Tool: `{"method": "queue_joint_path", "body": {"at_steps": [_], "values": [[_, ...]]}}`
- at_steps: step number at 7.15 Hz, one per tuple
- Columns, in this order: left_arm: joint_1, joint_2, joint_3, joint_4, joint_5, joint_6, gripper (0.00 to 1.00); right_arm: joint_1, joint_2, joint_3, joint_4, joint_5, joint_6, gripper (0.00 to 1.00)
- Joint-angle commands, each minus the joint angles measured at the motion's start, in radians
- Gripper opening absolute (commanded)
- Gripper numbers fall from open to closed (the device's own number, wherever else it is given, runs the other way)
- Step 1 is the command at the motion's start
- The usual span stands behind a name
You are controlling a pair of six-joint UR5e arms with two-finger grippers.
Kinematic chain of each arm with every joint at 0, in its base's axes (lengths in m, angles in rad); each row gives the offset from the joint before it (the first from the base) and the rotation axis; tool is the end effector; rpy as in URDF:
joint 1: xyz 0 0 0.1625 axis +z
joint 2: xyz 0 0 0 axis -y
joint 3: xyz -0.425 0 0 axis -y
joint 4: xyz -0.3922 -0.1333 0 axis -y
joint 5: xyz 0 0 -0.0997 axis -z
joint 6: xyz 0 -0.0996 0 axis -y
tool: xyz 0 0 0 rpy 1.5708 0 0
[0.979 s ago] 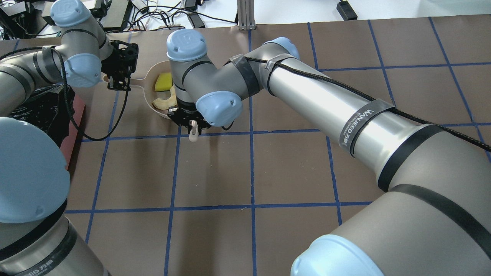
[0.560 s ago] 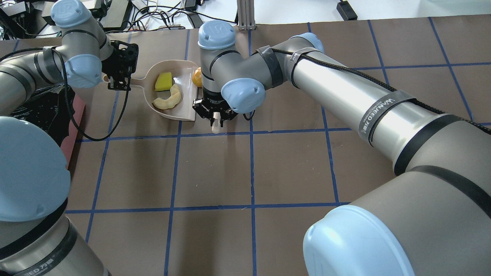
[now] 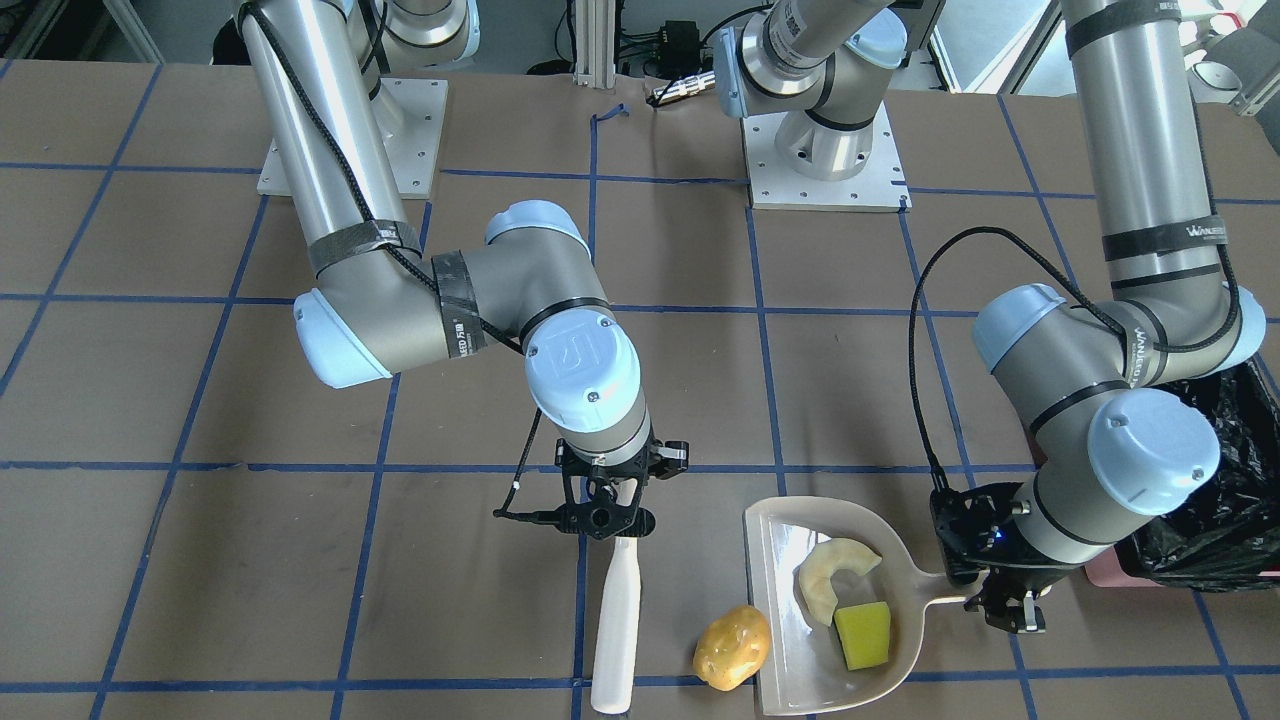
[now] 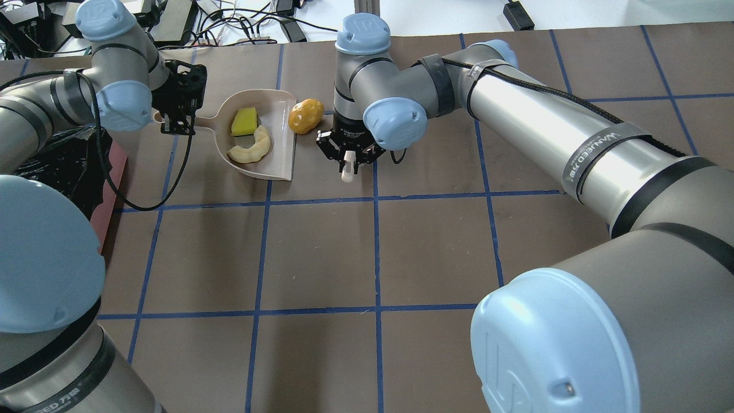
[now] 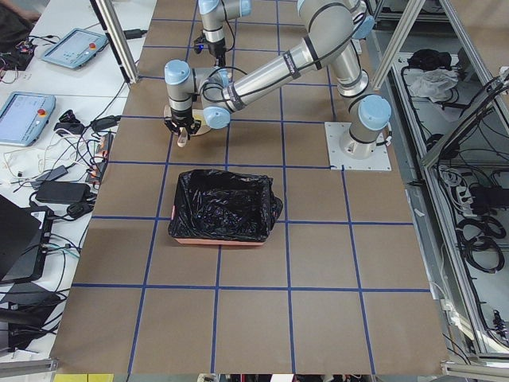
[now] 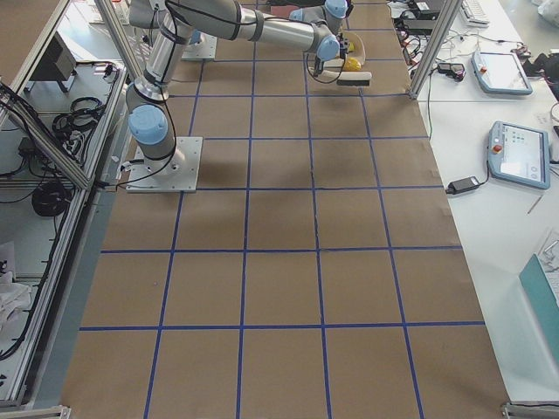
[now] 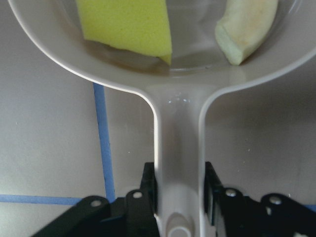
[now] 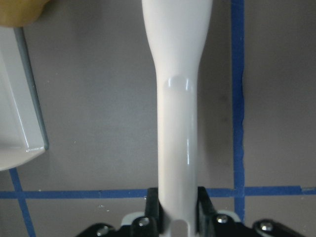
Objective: Sweep and dump trash into bin
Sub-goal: 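Move the brush with the right gripper behind the potato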
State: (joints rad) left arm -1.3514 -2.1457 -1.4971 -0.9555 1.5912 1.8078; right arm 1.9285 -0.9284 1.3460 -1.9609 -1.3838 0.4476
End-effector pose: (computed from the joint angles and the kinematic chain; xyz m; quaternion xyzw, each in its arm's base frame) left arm 0.0211 -0.6976 0.2432 0.7117 0.7001 -0.0215 0.0538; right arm 0.3908 -0.6120 0.2432 0.0460 0.9945 0.0492 0.0805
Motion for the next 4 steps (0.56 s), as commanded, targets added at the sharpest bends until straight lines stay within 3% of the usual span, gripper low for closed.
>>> {"method": "queue_joint_path", "body": {"at_steps": [1, 4], "values": [[0.0, -0.003, 0.0, 0.001, -0.001, -0.001, 0.21, -0.013, 0.029, -0.016, -0.03, -0.011, -0.001, 0.0], [0.0, -0.007, 0.0, 0.004, -0.001, 0.001, 0.22, 0.006, 0.086, -0.053, -0.024, -0.014, 0.005, 0.0]]}}
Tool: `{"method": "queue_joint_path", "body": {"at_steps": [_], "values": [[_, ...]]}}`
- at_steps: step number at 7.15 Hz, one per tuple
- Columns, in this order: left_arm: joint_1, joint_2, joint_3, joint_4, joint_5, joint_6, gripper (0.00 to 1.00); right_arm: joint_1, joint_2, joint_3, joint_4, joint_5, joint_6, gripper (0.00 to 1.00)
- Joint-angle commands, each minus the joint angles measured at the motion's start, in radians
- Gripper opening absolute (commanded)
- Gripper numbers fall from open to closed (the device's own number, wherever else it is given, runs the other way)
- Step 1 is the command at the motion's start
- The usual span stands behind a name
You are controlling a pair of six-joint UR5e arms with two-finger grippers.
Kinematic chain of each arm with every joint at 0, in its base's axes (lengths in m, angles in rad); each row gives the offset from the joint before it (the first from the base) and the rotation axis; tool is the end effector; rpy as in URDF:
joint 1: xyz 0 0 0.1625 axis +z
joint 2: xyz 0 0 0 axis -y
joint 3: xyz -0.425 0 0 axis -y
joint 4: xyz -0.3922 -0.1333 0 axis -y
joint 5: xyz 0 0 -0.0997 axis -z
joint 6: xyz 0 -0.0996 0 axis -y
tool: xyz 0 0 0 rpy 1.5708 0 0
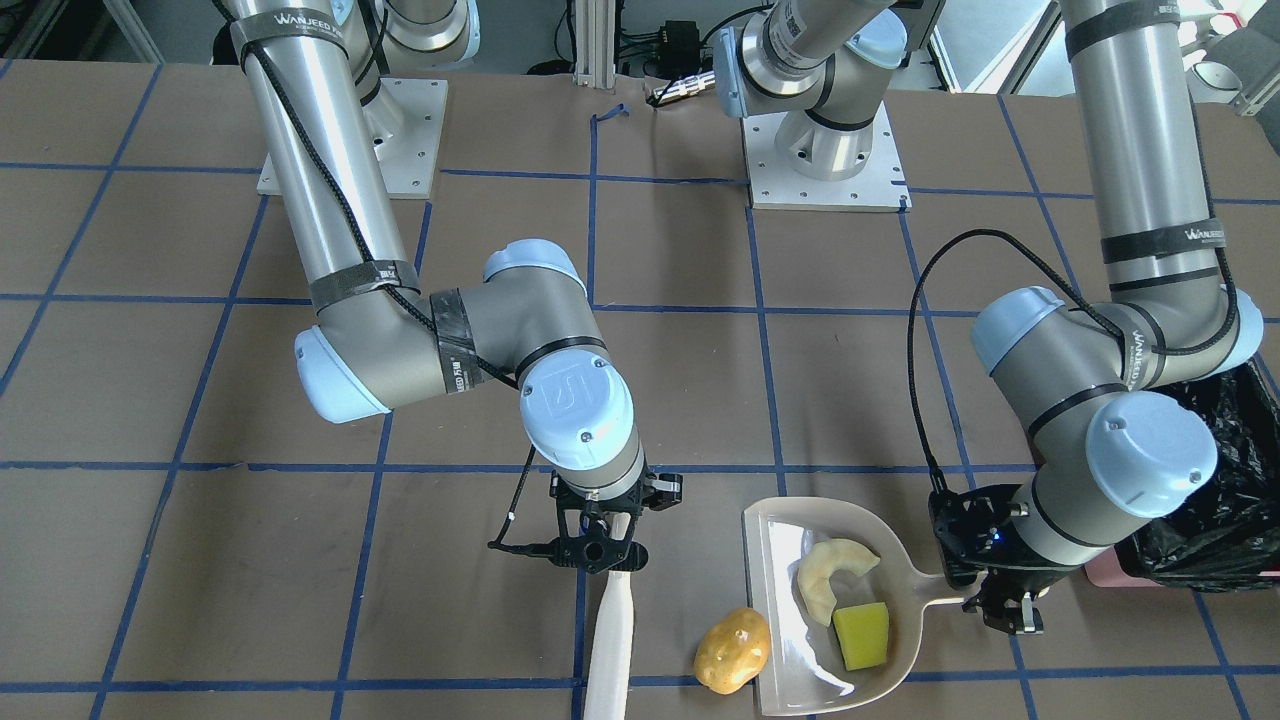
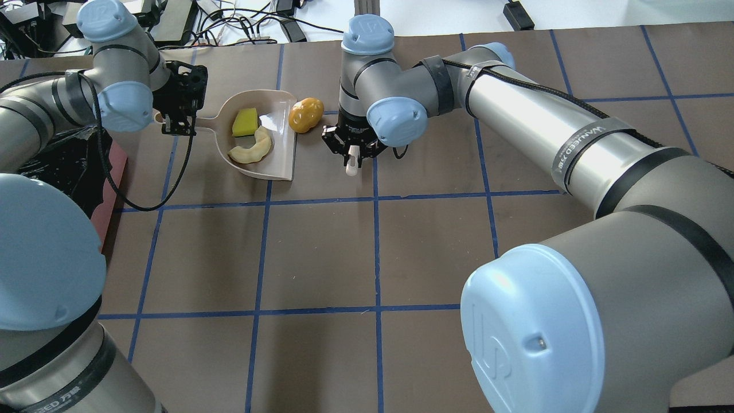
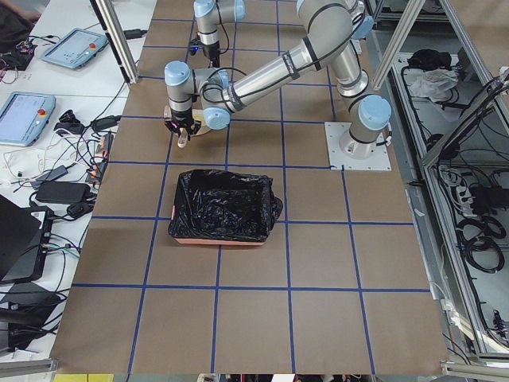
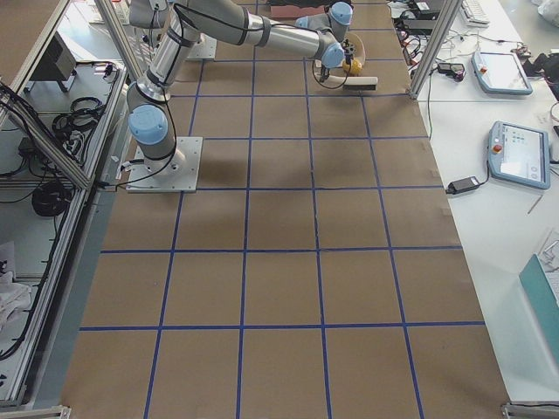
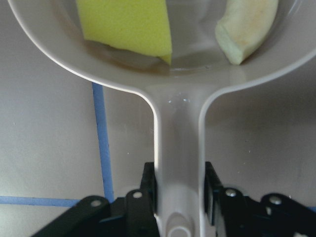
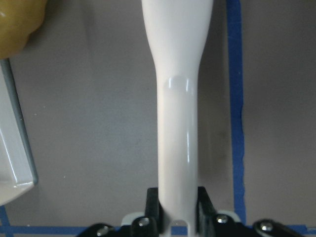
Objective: Sweep and dump trash into bin
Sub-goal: 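Move the brush with the right gripper behind the potato, then sweep the potato with the brush into the dustpan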
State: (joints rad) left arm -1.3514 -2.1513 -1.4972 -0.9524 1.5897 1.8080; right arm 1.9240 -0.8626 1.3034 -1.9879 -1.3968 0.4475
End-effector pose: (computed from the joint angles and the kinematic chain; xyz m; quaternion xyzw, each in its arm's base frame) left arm 0.0211 -0.6983 0.2396 0.7119 0.7000 -0.0214 0.0523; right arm 0.3932 -0.6315 0.2175 0.0480 0.9950 0.0447 0.0754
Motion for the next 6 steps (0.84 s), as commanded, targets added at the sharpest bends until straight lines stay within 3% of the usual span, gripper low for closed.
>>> {"method": "queue_joint_path", "body": {"at_steps": [1, 6], "values": [[0.0, -0.001, 0.002, 0.004, 0.001, 0.001, 0.21, 0.044, 0.02, -0.01, 0.009, -0.002, 0.01, 0.0], [-0.005, -0.001, 0.002, 0.006, 0.046, 0.002, 0.2, 0.096, 0.022, -0.016, 0.066, 0.028, 0.042, 0.0]]}}
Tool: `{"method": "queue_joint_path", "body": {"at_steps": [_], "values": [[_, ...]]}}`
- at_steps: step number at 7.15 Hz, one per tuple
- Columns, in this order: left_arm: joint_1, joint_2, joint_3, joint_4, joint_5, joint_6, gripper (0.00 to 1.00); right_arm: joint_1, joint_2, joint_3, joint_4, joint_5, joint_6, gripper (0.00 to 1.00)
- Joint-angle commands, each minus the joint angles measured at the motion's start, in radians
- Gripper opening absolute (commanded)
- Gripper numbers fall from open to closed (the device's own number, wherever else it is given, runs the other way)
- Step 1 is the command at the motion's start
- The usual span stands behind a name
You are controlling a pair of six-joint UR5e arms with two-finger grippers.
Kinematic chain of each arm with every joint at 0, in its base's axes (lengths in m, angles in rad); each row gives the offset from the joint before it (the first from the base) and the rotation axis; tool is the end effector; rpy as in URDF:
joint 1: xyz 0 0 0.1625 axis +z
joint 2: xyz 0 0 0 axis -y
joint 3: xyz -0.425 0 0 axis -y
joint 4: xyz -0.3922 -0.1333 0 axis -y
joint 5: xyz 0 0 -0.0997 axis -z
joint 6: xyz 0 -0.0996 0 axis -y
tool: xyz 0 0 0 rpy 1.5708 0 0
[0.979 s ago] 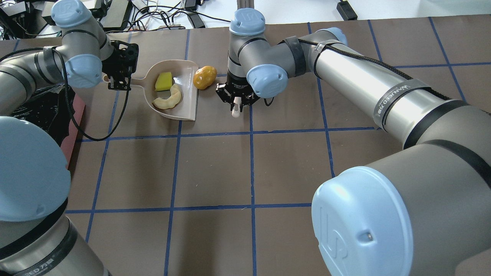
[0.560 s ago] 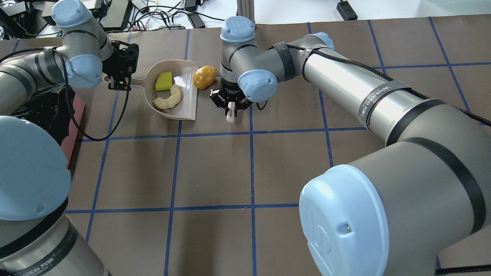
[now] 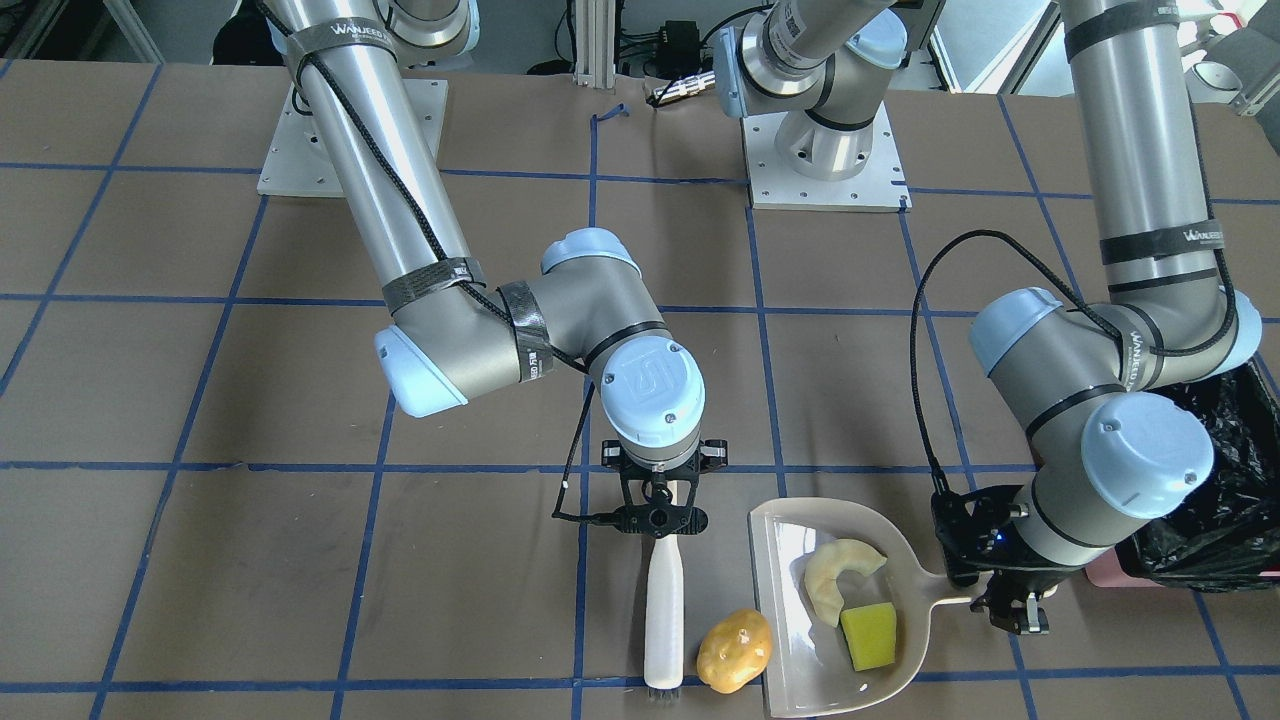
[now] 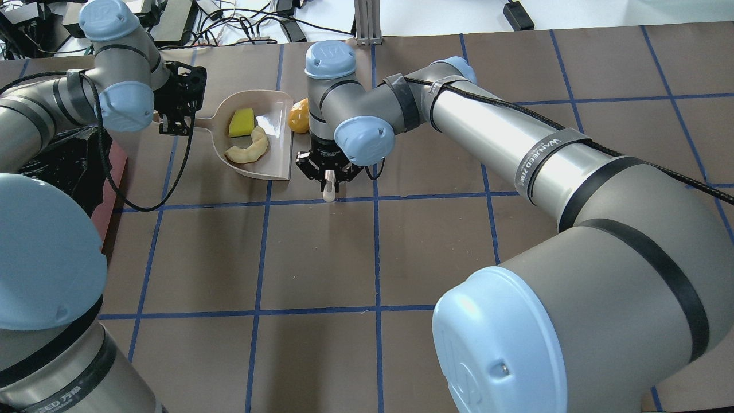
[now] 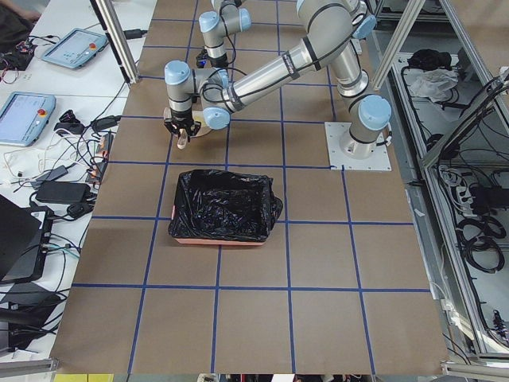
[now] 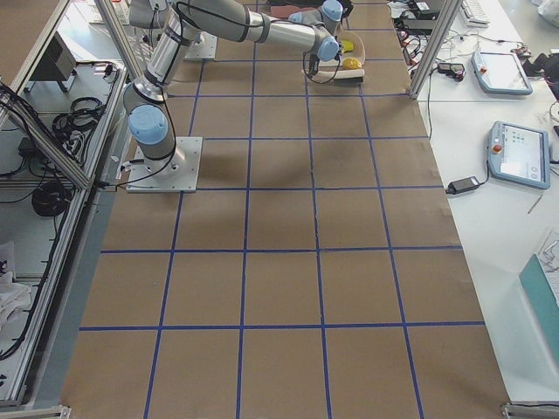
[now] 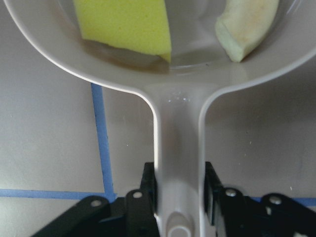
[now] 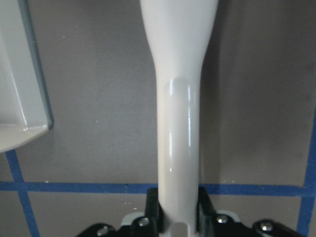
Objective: Sweep and dump trash into bin
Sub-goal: 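Sweep the potato with the brush into the dustpan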
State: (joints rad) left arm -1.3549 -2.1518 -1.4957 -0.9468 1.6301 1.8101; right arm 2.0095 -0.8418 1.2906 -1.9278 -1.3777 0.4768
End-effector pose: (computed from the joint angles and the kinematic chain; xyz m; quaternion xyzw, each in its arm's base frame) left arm 0.0227 -0.6984 0.2407 0.7126 0.6985 -0.0061 0.0657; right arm 0.4467 -0.5932 0.2028 0.0234 0.9940 0.0835 0.0662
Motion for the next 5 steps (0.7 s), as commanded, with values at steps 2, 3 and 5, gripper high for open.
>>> {"method": "queue_joint_path", "body": {"at_steps": [2, 3, 5], "values": [[-0.016, 0.0, 0.0, 0.0, 0.007, -0.002, 0.2, 0.032, 0.006, -0.007, 0.003, 0.047, 0.049, 0.0], [-0.018, 0.0, 0.0, 0.0, 0.007, -0.002, 0.2, 0.035, 0.006, -0.007, 0.003, 0.06, 0.069, 0.0], [-0.018, 0.0, 0.0, 0.0, 0.008, -0.003, 0.2, 0.054, 0.006, -0.033, 0.001, 0.081, 0.085, 0.0]]}}
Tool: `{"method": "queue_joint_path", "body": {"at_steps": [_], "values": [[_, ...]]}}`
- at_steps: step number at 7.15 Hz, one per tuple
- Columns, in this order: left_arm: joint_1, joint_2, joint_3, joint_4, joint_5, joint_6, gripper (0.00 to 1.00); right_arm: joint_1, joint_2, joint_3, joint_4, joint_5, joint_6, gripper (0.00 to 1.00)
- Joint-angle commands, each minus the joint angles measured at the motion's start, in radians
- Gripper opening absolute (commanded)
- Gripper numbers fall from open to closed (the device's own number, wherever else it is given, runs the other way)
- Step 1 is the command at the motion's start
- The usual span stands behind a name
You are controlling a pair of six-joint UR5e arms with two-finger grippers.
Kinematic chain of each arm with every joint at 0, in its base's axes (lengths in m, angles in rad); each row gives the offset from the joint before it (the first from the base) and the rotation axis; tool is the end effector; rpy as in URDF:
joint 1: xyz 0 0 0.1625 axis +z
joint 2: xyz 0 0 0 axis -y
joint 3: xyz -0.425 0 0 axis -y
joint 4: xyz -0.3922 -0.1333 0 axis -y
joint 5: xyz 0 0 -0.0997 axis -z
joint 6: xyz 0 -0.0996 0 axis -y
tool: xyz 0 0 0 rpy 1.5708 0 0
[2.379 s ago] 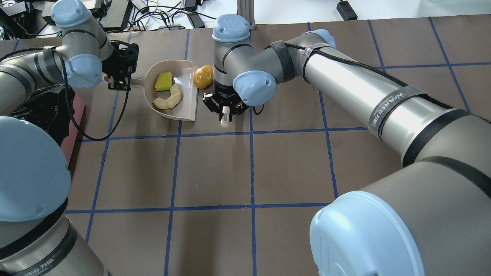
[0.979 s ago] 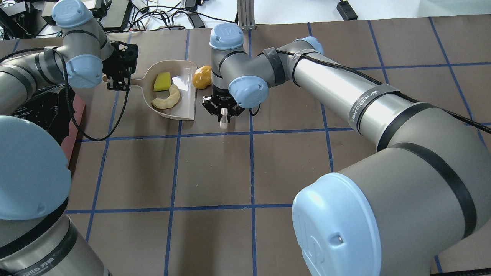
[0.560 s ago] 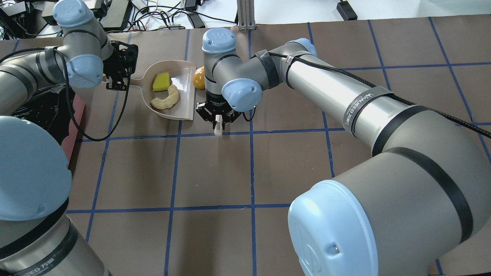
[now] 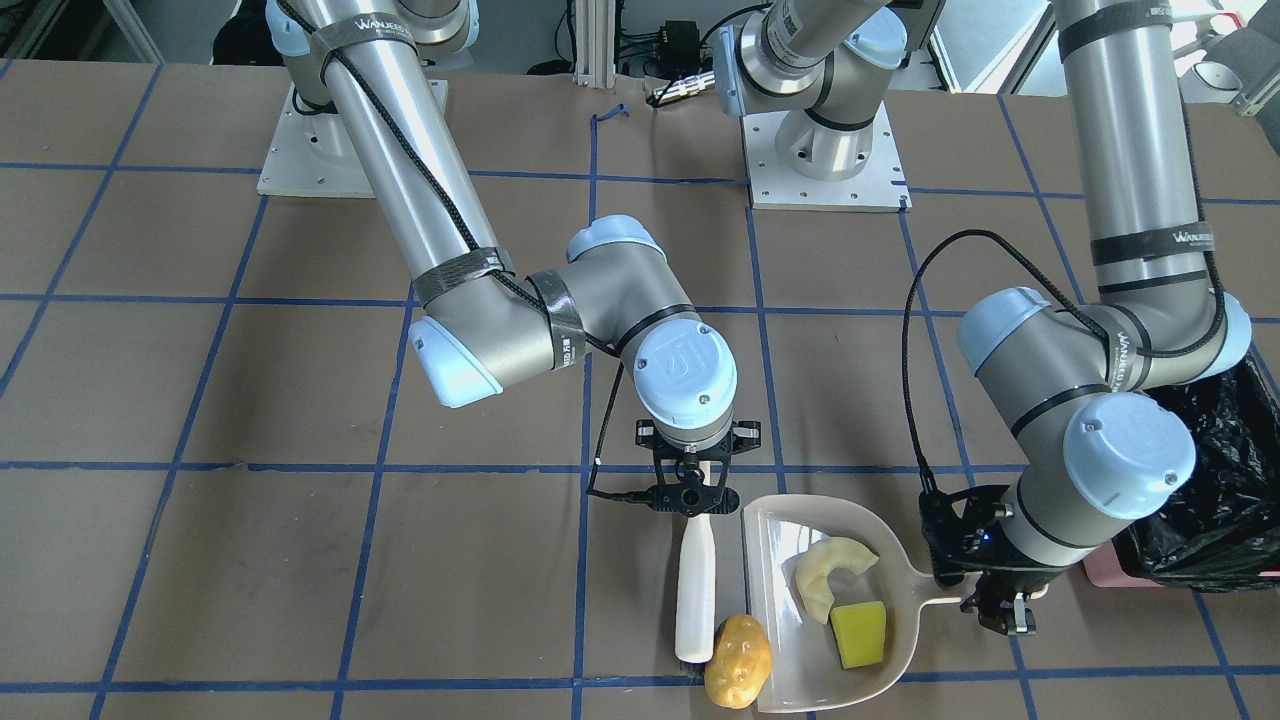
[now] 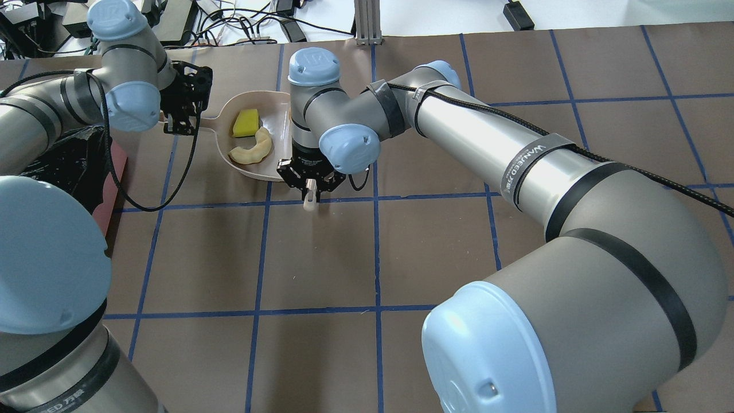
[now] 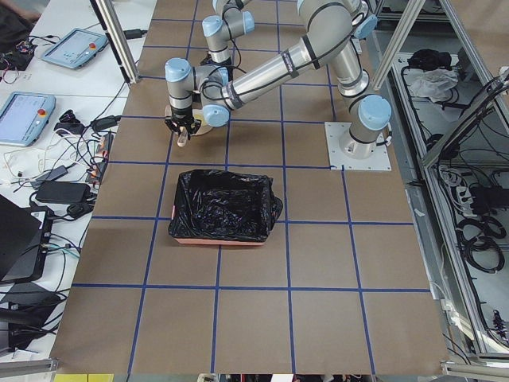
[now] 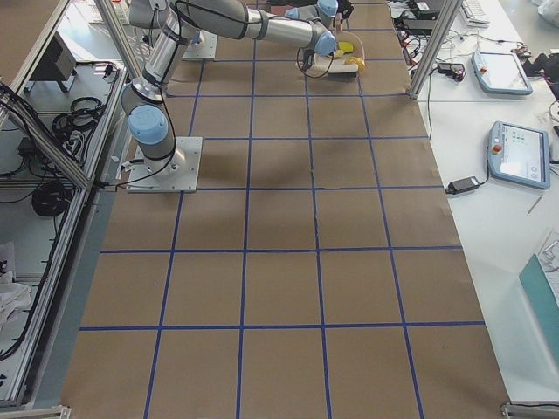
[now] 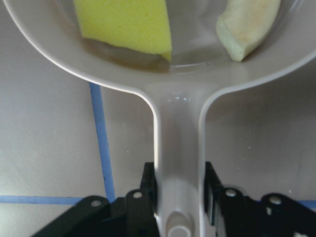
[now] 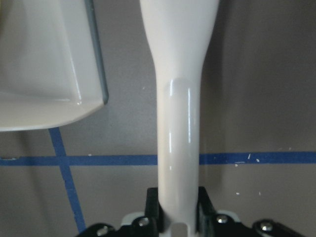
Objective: Sweep and dump trash into bin
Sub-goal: 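Sweep the potato with the brush into the dustpan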
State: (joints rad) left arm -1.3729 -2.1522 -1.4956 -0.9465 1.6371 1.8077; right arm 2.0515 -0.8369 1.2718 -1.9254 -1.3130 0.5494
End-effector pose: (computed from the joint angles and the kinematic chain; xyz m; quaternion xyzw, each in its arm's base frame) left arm 0.0109 -0.6986 0.2406 0.7178 0.6930 -0.0038 0.0675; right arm 0.4792 -0.5757 0.2089 0.0392 0.9901 0.0979 0.0922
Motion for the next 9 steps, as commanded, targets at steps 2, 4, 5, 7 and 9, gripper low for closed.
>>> {"method": "queue_joint_path", "body": {"at_steps": [2, 4, 5, 7, 9], "values": [[-0.003, 0.0, -0.002, -0.002, 0.004, -0.007, 0.2, 0.039, 0.004, -0.026, -0.003, 0.029, 0.024, 0.0], [-0.005, 0.0, -0.002, 0.0, 0.004, -0.01, 0.2, 0.061, 0.01, -0.046, -0.007, 0.032, 0.046, 0.0], [-0.005, 0.0, -0.002, 0.0, 0.004, -0.01, 0.2, 0.074, 0.01, -0.07, -0.009, 0.047, 0.055, 0.0], [-0.003, -0.002, -0.002, 0.002, 0.001, -0.01, 0.2, 0.096, 0.007, -0.095, -0.015, 0.06, 0.072, 0.0], [-0.003, -0.002, -0.002, 0.005, -0.003, -0.011, 0.2, 0.101, 0.009, -0.126, -0.015, 0.06, 0.086, 0.0]]}}
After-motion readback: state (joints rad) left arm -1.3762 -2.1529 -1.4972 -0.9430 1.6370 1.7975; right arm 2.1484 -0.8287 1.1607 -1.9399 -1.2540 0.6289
